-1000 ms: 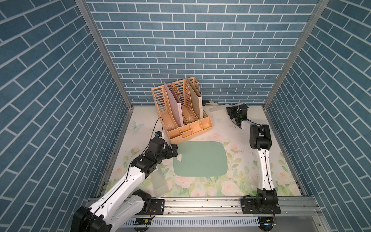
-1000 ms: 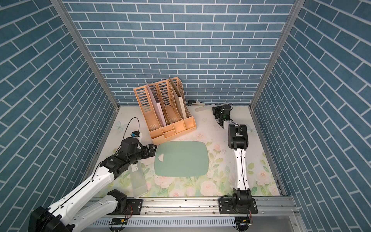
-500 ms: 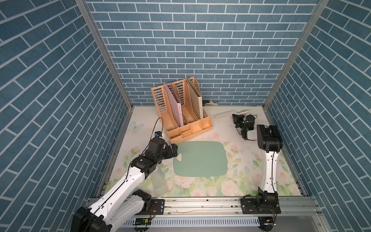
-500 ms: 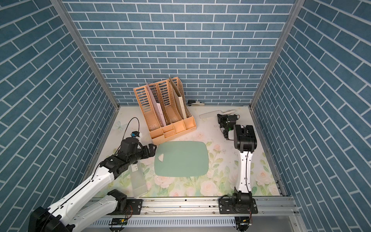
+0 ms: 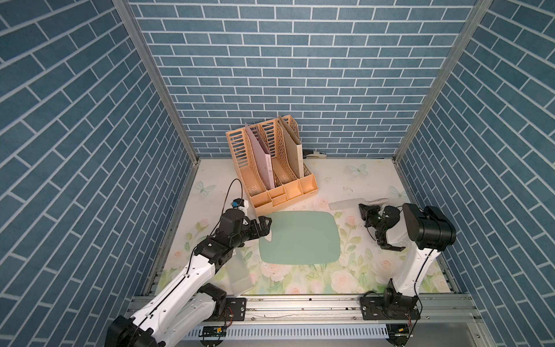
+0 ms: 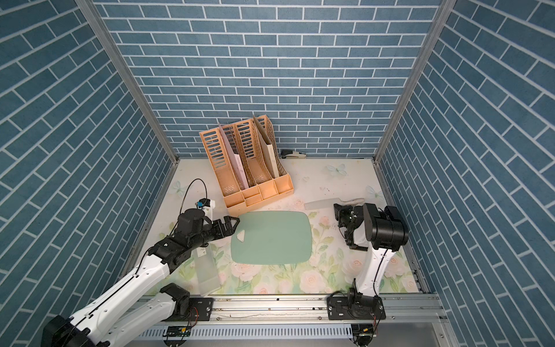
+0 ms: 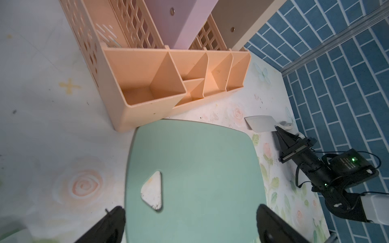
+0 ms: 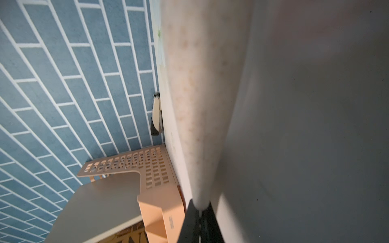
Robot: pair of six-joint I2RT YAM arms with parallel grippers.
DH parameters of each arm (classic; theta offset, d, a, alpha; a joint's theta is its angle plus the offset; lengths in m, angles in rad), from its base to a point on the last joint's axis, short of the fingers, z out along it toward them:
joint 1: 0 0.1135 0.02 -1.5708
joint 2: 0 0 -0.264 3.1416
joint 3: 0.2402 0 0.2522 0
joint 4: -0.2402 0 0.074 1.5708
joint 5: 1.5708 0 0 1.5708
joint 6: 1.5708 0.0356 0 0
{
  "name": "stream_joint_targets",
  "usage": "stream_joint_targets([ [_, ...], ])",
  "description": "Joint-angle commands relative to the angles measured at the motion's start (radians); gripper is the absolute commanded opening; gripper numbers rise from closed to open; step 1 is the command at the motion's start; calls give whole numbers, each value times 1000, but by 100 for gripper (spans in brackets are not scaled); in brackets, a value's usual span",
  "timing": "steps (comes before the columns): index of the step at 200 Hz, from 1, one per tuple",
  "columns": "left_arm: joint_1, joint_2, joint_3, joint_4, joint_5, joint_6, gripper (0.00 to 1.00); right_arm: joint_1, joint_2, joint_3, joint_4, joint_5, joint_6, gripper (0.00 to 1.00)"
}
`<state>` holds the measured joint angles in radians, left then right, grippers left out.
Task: Align the knife with the edge of the cutting board
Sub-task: Move the knife to the center of the board.
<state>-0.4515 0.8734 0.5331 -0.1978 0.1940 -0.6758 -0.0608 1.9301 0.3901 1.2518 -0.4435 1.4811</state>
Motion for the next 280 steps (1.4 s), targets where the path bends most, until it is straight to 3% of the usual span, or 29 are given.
stream_joint_targets([
  [1,-12,1,-12,38,51,-44,100,1,-67,-140,60,-43,39,0],
  [48,-39,-14,-1,13,35,-45,100,1,-194,-347,156,-92,103,0],
  [73,-44,-24,-4,0,29,-45,100,1,-243,-378,78,-117,63,0],
  [84,-46,-25,-4,-13,28,-41,99,2,-255,-364,8,-143,29,25],
  [95,-46,-24,-3,-26,28,-32,100,1,-264,-346,-41,-175,-1,42],
  [105,-46,-25,2,-40,27,-23,99,1,-282,-334,-116,-201,-35,54],
  [114,-47,-27,6,-51,26,-14,100,1,-315,-304,-254,-231,-102,59],
  [138,-46,-39,18,-78,9,10,100,1,-444,-218,-708,-244,-373,63],
  [167,-46,-38,46,-104,1,36,100,5,-635,-116,-1214,-163,-646,66],
  [187,-46,-35,67,-116,-6,58,100,5,-718,-19,-1443,-113,-795,66],
  [216,-46,-21,98,-140,-25,88,100,4,-725,21,-1510,-100,-858,65],
  [254,-46,-38,135,-187,-49,140,100,26,-687,234,-1600,-107,-1100,61],
  [268,-46,-49,136,-186,-52,148,100,61,-674,308,-1634,34,-1151,63],
  [280,-46,-55,136,-180,-40,151,100,105,-692,315,-1546,110,-1194,66],
])
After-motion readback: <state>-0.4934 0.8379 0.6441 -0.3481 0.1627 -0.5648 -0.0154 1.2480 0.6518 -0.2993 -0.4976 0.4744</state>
